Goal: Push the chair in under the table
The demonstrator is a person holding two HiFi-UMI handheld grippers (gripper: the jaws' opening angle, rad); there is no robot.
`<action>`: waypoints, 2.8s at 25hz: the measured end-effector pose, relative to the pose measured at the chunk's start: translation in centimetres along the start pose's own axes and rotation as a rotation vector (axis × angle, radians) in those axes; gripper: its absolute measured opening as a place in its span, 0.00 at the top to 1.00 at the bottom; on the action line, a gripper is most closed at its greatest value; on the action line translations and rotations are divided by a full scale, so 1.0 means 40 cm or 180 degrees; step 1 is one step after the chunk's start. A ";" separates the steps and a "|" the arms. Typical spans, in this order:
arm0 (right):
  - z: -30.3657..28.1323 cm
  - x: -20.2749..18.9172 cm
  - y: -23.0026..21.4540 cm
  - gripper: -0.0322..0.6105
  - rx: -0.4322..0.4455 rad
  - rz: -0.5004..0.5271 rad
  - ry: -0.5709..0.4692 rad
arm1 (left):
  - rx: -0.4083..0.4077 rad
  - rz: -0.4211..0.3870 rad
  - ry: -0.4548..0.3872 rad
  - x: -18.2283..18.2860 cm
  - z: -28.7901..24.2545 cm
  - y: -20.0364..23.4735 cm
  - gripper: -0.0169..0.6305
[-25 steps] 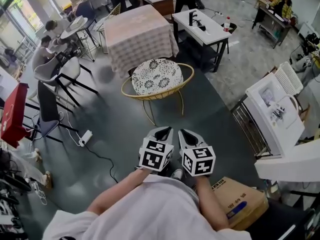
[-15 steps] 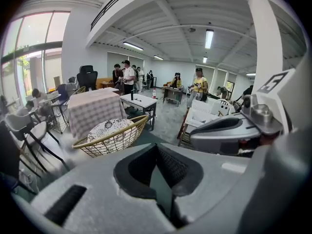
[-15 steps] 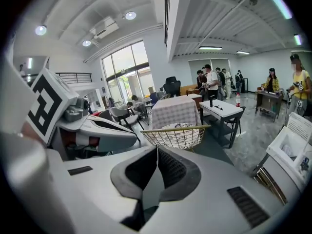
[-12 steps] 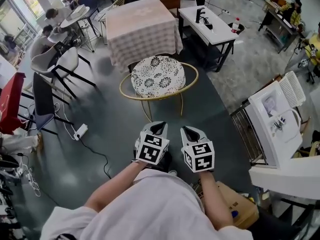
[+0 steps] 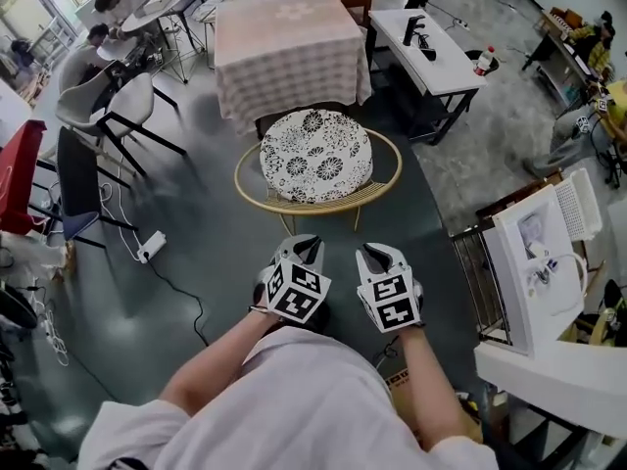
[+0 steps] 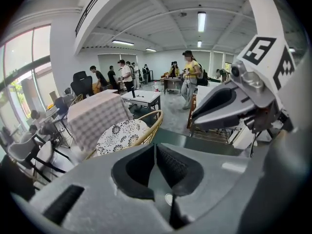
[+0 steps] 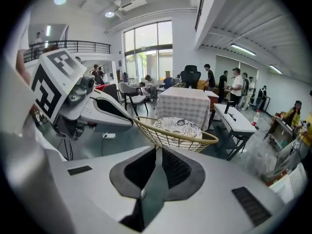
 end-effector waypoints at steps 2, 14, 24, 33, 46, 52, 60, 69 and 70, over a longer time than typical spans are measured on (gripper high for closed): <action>-0.030 0.015 -0.016 0.94 0.0037 0.0228 0.0124 | -0.0006 -0.0146 0.0063 0.002 -0.018 0.026 0.96; -0.184 0.049 -0.107 0.85 0.0166 0.1467 0.0708 | -0.0340 -0.0757 0.0299 0.000 -0.121 0.129 0.85; -0.262 0.033 -0.156 0.81 0.0307 0.2465 0.1150 | -0.0557 -0.1197 0.0508 -0.046 -0.153 0.189 0.82; -0.323 0.018 -0.186 0.79 0.0670 0.3111 0.1161 | -0.0487 -0.1596 0.0671 -0.073 -0.192 0.206 0.82; -0.362 -0.011 -0.197 0.84 0.1013 0.3981 0.0967 | -0.0348 -0.2115 0.1210 -0.085 -0.247 0.201 0.82; -0.361 -0.004 -0.198 0.86 0.1215 0.4126 0.1077 | -0.0355 -0.2383 0.1382 -0.082 -0.265 0.195 0.86; -0.368 0.007 -0.193 0.86 0.1363 0.4004 0.1042 | -0.0202 -0.2262 0.1517 -0.084 -0.266 0.207 0.86; -0.370 0.018 -0.190 0.86 0.1492 0.3648 0.1058 | -0.0252 -0.2064 0.1632 -0.089 -0.264 0.215 0.85; -0.372 0.019 -0.192 0.86 0.1486 0.3636 0.1053 | -0.0236 -0.2043 0.1637 -0.088 -0.266 0.217 0.85</action>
Point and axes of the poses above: the fingertips, and each gripper's own axes: z backward along the fingers, y to its left, x out of its top, the point moved 4 cm from there along z, backward along the fingers, and after that the axes turned 1 degree about x, right-handed, at the moved point
